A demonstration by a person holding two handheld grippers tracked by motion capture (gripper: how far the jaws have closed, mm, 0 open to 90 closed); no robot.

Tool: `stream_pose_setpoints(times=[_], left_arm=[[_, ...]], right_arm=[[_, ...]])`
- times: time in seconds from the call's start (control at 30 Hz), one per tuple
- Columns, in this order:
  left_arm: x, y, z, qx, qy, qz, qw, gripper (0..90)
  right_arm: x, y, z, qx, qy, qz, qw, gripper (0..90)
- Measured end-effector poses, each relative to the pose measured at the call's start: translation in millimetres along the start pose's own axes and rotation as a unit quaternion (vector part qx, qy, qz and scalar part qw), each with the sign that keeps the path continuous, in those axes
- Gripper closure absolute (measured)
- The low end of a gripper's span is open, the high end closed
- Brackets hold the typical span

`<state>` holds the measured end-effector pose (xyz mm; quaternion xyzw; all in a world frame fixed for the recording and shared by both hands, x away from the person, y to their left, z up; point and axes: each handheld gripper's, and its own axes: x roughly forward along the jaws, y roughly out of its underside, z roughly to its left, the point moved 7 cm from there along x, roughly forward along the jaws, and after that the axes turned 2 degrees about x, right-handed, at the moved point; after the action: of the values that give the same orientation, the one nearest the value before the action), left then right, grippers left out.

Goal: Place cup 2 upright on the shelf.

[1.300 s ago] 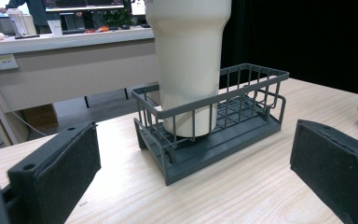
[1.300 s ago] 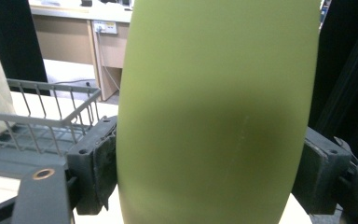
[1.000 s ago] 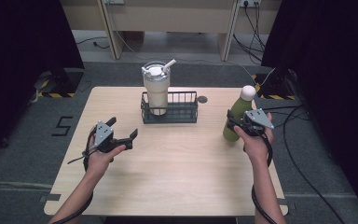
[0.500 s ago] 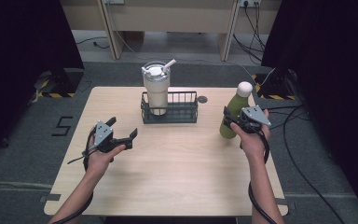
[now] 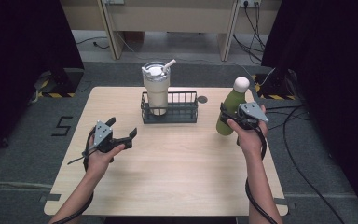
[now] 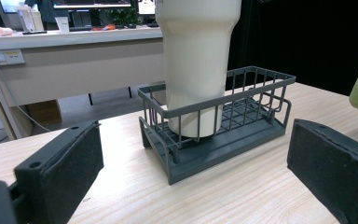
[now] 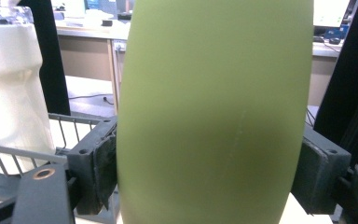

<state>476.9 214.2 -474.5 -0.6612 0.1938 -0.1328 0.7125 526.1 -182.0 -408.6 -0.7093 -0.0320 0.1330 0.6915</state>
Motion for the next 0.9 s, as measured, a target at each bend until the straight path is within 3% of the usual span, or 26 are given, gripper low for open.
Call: stream_pose_setpoints(times=[0.5, 0.9], left_arm=[[0.0, -0.4, 3.4, 0.002, -0.006, 0.0, 1.0, 2.6], [0.0, -2.6, 6.4, -0.003, -0.008, -0.004, 1.0, 2.6]], right_arm=[[5.1, -12.7, 7.9, 0.005, -0.006, -0.009, 0.9999, 22.2], [13.5, -24.5, 22.6, -0.003, -0.016, -0.016, 0.9998, 22.2]])
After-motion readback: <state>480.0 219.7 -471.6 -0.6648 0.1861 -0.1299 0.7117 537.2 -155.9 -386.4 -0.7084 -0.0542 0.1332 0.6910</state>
